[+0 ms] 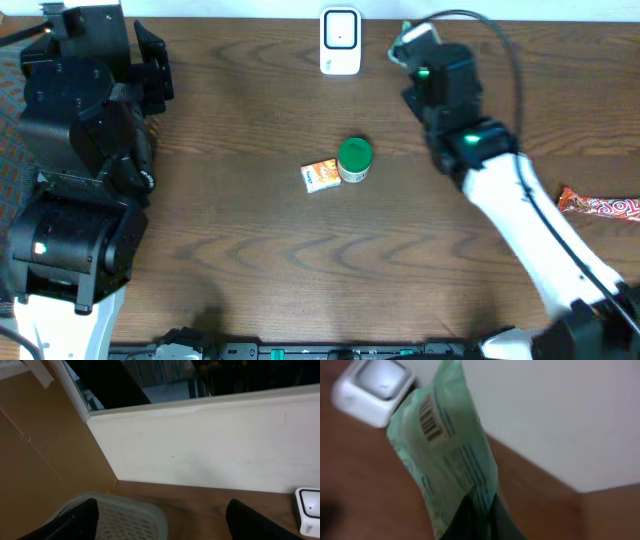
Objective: Scan the item barcode
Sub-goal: 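Carry the wipes pack up toward the white scanner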
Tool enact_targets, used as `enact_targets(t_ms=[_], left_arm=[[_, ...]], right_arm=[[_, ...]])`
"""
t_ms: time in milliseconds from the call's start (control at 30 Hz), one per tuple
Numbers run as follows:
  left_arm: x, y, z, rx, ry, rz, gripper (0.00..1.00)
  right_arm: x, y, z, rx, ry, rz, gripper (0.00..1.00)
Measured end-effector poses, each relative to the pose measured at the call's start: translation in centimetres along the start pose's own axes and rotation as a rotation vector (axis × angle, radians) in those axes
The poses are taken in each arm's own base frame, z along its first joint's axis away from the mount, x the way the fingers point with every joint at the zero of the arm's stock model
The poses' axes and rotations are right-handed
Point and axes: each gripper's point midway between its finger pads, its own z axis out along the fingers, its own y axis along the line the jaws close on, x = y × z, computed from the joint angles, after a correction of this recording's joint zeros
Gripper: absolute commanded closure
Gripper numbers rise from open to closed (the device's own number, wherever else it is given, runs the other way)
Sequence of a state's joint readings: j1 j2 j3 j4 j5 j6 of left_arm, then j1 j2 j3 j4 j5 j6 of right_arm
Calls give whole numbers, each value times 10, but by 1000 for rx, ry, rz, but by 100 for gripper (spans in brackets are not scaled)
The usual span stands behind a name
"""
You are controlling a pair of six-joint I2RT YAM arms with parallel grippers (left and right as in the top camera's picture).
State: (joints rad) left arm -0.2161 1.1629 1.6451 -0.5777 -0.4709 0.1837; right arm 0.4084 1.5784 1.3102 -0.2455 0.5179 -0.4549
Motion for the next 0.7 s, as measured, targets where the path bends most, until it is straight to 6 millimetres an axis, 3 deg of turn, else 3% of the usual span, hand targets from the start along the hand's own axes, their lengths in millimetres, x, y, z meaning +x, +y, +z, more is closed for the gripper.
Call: enact_targets(t_ms=[267, 467, 700], left_arm=[[0, 0, 0, 0, 1, 1, 18], [1, 0, 0, 0, 2, 2, 18], [1, 0, 0, 0, 4, 2, 18]], right_arm=[[-36, 11, 26, 332, -43, -206, 99], [-39, 17, 52, 561, -16, -377, 99], [-29, 42, 72, 636, 12, -575, 99]])
